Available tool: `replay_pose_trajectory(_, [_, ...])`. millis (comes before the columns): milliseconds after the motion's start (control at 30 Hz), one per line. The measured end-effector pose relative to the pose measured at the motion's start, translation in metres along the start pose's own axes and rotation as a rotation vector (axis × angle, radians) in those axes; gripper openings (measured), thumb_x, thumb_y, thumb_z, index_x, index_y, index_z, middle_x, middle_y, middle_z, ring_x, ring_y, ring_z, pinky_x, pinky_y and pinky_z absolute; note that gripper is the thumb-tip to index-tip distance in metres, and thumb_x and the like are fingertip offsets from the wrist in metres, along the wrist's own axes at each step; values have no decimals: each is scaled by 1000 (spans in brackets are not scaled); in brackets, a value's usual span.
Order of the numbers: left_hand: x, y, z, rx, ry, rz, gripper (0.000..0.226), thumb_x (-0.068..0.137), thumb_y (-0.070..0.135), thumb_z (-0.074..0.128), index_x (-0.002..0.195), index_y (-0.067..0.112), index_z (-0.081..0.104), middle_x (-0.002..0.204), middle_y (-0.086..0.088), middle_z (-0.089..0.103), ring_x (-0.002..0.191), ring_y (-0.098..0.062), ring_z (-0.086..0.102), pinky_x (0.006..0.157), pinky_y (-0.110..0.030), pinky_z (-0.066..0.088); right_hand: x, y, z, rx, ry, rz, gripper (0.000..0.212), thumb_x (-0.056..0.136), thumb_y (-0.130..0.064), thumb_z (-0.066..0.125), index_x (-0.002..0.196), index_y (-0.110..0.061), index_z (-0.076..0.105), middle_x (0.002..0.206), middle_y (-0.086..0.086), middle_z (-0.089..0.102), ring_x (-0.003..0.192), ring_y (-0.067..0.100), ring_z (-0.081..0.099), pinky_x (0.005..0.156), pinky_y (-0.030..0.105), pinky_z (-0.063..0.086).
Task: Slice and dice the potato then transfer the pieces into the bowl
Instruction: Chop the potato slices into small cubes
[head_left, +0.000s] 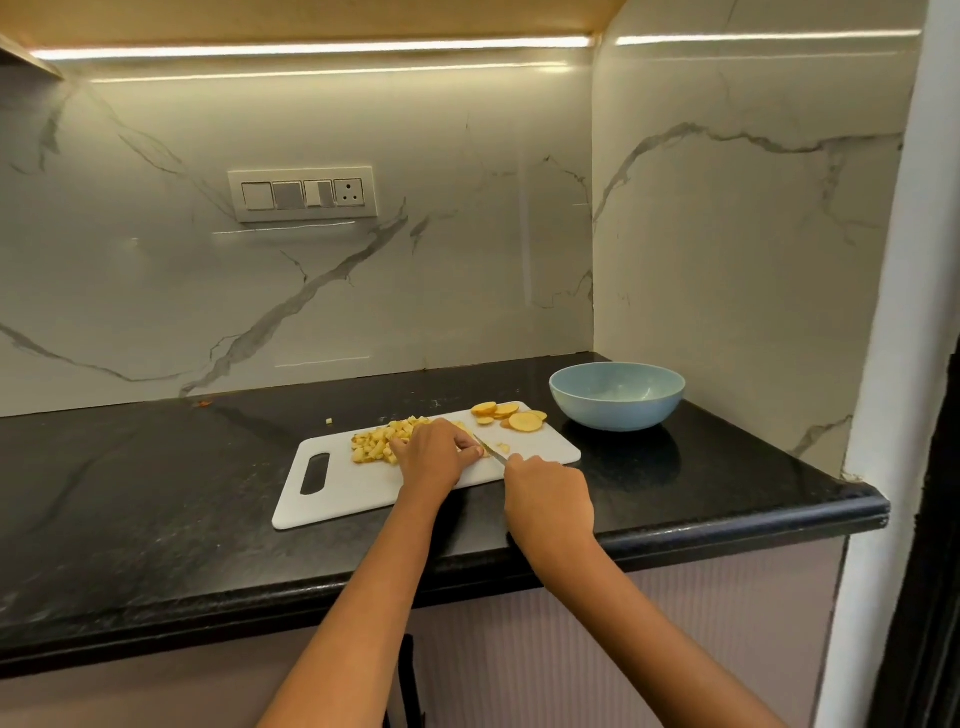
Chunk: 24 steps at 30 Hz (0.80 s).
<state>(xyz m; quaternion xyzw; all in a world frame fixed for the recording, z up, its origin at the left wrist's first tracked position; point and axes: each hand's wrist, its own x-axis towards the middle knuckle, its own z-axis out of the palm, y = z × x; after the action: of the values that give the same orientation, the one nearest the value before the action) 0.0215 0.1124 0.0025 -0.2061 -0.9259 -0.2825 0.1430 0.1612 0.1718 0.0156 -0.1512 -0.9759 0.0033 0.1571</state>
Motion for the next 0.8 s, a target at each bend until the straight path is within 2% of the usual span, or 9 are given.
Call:
replay_pose_trajectory(133, [-1, -1, 0, -3, 3, -7, 17, 88, 32, 61, 96, 22, 73, 117, 7, 64, 118, -18, 47, 103, -41, 20, 10, 5, 3, 71, -23, 49, 29, 99, -18, 43, 127, -12, 49, 118, 7, 58, 102, 19, 59, 76, 25, 43])
replay_pose_trajectory(300, [-2, -1, -3, -21, 56, -22, 19, 92, 29, 56, 102, 22, 71, 118, 3, 63, 116, -19, 47, 98, -38, 23, 11, 13, 3, 212, -62, 105, 27, 95, -23, 47, 121, -15, 51, 111, 6, 60, 96, 19, 59, 72, 27, 43])
replay_pose_trajectory(400, [-1, -3, -5, -63, 89, -56, 17, 91, 27, 59, 99, 21, 72, 117, 2, 64, 114, -20, 49, 98, -38, 24, 9, 11, 4, 222, -60, 82, 27, 96, -24, 48, 120, -14, 53, 111, 6, 60, 96, 19, 59, 72, 26, 43])
replay_pose_trajectory(533, [-3, -1, -6, -61, 29, -58, 16, 85, 31, 66, 96, 23, 73, 115, 5, 65, 116, -18, 48, 99, -38, 22, 8, 7, 3, 210, -63, 70, 30, 96, -24, 48, 124, -13, 51, 115, 7, 60, 99, 19, 60, 76, 26, 44])
replay_pose_trajectory(800, [-3, 3, -6, -20, -11, -70, 16, 84, 34, 66, 94, 24, 74, 112, 6, 66, 114, -18, 49, 101, -40, 22, 7, 4, -1, 147, -56, 51, 30, 97, -23, 47, 124, -12, 51, 115, 8, 59, 100, 19, 60, 76, 26, 43])
